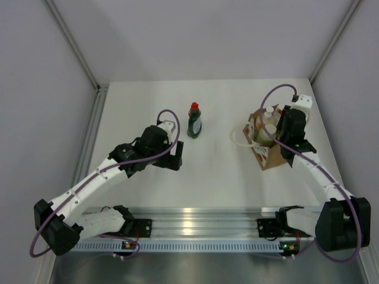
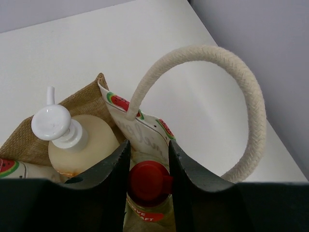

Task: Take the personal care products out of the canvas bag

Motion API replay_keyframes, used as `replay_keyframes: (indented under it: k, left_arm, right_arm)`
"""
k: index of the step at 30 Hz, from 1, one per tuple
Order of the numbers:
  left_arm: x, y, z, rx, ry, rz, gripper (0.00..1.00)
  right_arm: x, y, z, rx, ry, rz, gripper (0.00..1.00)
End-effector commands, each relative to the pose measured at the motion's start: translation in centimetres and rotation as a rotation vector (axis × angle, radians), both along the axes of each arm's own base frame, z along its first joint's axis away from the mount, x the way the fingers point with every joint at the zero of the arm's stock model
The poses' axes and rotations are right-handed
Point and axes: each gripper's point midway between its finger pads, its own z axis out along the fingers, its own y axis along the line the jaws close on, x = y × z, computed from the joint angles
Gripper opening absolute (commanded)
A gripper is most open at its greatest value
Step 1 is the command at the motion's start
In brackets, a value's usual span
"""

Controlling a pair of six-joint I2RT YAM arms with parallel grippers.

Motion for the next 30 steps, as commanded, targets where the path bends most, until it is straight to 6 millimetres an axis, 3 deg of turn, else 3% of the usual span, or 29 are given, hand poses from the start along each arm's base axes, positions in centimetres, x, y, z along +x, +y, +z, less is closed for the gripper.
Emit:
replay_keyframes:
  k: [1, 16, 30]
  left_arm:
    - [0.8, -0.8, 0.8, -0.034, -0.043, -0.011, 0.98]
    - [1.0, -0.6, 0.6, -0.017, -0.044, 0.000, 0.98]
    - [1.2, -0.4, 0.7, -0.012, -0.053, 0.011, 0.98]
  right_arm:
    - [1.1, -0.1, 6.6, -0.022, -0.168, 0.031, 0.00]
    - [0.1, 0.0, 11.1, -0.053, -0.208, 0.062, 0.00]
    - [-2.7, 0.4, 18.0, -0.049, -0.314, 0.102, 0.00]
